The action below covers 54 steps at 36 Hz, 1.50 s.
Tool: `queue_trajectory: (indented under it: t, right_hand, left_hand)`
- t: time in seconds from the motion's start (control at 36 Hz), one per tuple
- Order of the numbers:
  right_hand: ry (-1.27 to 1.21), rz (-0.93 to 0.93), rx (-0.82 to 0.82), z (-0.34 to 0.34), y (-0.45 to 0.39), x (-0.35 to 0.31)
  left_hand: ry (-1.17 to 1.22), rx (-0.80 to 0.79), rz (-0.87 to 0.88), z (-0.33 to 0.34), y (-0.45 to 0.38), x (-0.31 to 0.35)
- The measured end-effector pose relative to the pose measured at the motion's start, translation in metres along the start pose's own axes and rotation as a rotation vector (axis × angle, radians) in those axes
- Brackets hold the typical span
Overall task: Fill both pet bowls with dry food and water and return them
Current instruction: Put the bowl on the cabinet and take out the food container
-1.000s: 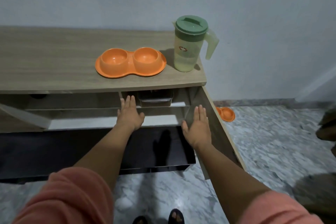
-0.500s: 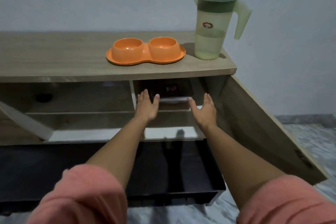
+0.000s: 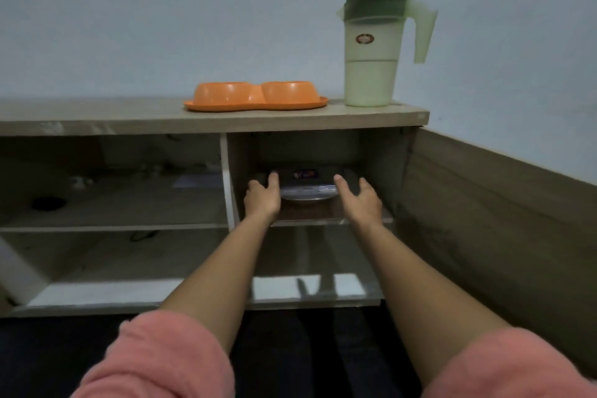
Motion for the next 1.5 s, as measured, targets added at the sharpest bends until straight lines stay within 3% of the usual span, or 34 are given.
queue_trajectory:
  t: [0.42,0.97,1.25,1.5]
  right_hand:
    - [-0.084,0.15,-0.083,0.022,-0.015,0.02]
    - [-0.223,0.317,-0.007,0.024,0.011,0.009]
    - [-0.271,0.508,0.023,-0.001,0.073,-0.03]
    - [-0.267,0.597,0.048,-0.047,0.129,-0.113]
  left_hand:
    - [0.076,-0.099,-0.119,0.024,-0.015,-0.022]
    - [0.273,-0.019,-0.171,0.024,0.018,-0.021]
    - [0.295,-0.013,-0.313,0.0,0.078,0.009]
    - [0.246,-0.037,-0.416,-0.041,0.141,0.076]
Point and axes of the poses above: each hand's wrist, its own y-axis away from the middle knuckle, its own z-axis out of the palm, x = y × z, the point moved 6 cm from there along -y, towards the middle knuckle, and after that the axes turned 7 degrees about -x, right-handed, at the moved point
